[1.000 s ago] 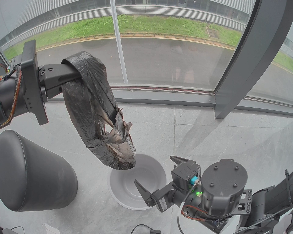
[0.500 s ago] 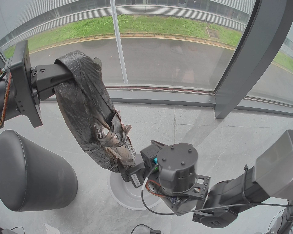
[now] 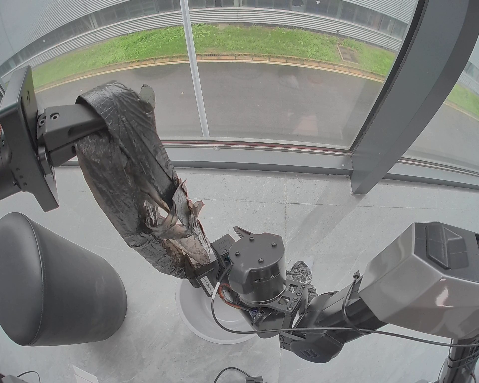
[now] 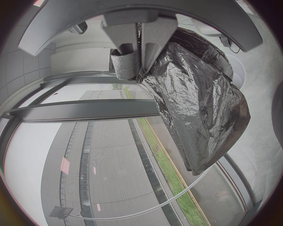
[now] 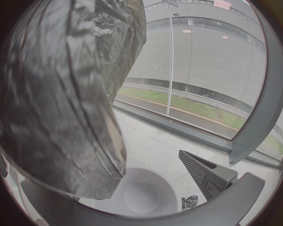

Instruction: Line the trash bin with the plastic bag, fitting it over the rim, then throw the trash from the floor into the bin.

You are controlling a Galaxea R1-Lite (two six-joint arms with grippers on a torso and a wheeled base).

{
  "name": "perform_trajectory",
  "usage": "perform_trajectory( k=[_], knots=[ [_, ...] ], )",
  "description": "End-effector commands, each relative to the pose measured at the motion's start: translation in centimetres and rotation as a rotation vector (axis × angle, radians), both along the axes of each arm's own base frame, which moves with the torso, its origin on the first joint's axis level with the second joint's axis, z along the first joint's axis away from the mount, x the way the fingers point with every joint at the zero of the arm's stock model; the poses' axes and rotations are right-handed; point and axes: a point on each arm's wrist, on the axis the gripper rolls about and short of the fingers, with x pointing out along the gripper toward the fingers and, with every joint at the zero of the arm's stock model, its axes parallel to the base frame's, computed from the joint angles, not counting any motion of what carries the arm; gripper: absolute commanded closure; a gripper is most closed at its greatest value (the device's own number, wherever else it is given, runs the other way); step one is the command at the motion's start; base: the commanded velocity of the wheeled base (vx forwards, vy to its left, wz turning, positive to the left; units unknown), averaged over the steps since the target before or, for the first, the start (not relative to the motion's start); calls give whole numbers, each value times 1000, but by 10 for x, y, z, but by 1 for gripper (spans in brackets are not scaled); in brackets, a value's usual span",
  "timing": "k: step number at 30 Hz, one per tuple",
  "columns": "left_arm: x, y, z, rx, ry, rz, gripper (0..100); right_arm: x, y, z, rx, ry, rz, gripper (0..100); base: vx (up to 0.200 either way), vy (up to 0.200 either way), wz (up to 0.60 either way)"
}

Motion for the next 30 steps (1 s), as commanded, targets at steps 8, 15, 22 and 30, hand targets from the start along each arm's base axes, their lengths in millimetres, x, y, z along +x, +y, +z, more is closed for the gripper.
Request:
perform_trajectory(
  k=[8,15,22,30],
  knots=[
    [-3,2,2,-7,-9,0,100,2,8,-16,-9,6,10,0,0,0,0],
    [-2,1,1,-4,-4,0,100,1,8,-15,-7,7,12,100,0,0,0],
    [-2,1,-1,-1,0,2,100,-7,3,-18,-9,7,20,100,0,0,0],
    [2,-1,-12,23,33,3,100,-34,-21,-18,-32,23,48,100,0,0,0]
  ],
)
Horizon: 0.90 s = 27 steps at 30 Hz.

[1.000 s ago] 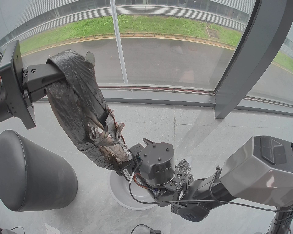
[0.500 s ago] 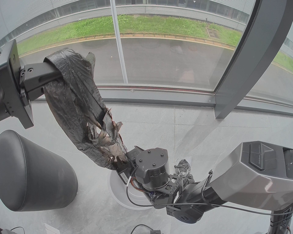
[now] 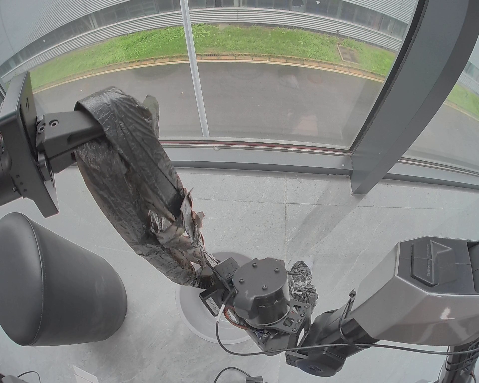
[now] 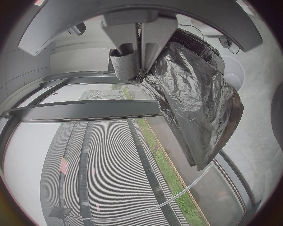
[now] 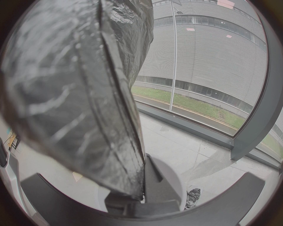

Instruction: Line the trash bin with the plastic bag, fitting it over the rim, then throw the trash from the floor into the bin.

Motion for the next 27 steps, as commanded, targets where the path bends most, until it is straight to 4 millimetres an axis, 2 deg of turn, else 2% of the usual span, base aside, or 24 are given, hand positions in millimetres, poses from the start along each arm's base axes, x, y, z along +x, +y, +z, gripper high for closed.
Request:
perform_trajectory(
  k=[1,3,5,13,16,22,27],
  knots=[
    [4,-2,-11,23,32,2,100,-22,-20,8,-3,1,33,100,0,0,0],
    [5,-3,-13,29,41,2,100,-30,-26,10,-8,6,63,100,0,0,0],
    [9,-5,-20,42,58,5,100,-45,-41,18,-23,26,143,100,0,0,0],
    [19,-11,-51,121,133,6,100,-68,-76,27,-63,124,276,100,0,0,0],
    [24,-14,-60,144,167,4,100,-73,-82,34,-28,166,295,100,0,0,0],
    [30,-20,-72,165,219,-57,100,-86,-98,52,28,355,431,100,0,0,0],
    [37,-25,-86,187,270,-90,100,-85,-101,54,50,429,456,100,0,0,0]
  ],
)
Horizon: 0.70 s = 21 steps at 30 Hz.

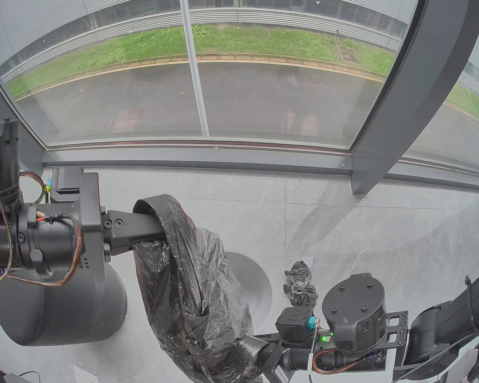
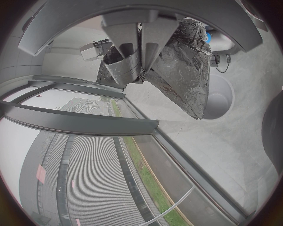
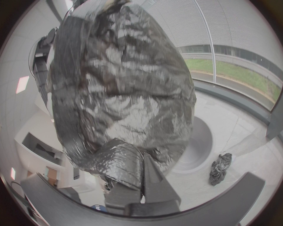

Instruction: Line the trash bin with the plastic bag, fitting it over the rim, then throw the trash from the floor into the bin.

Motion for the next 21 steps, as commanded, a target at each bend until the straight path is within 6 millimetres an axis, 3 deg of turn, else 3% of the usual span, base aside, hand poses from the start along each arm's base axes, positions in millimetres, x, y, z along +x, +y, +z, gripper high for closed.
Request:
perform_trajectory(
  k=[1,13,21],
  knots=[
    [13,-9,-21,43,80,-19,100,1,-8,20,68,-3,-6,100,0,0,0],
    [34,-23,-45,100,169,-23,100,13,-3,-5,8,60,-4,100,0,0,0],
    [38,-23,-55,105,216,-41,100,14,-2,-9,42,153,16,100,0,0,0]
  ],
)
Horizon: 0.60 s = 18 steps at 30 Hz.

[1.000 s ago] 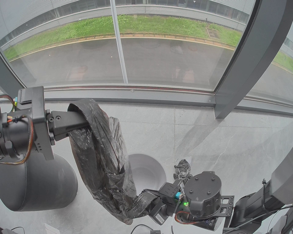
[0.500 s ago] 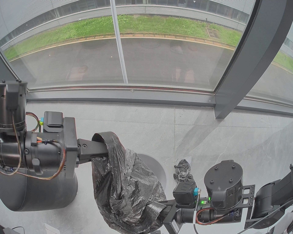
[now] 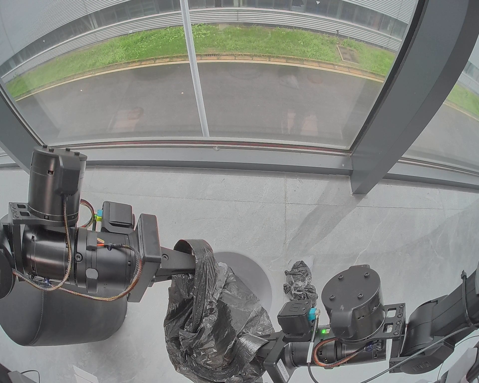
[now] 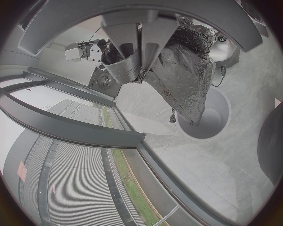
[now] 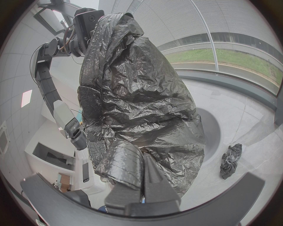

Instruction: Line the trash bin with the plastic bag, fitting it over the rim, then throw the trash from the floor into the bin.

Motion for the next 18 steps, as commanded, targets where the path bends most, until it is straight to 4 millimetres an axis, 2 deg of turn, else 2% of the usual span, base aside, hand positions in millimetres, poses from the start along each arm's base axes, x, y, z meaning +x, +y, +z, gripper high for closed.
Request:
perform_trajectory(
  k=[1,18],
  knots=[
    [6,0,-9,15,33,7,100,4,1,-6,-9,24,-5,100,0,0,0],
    [40,-13,-43,62,106,34,100,45,9,-41,-9,26,-97,100,0,0,0]
  ],
)
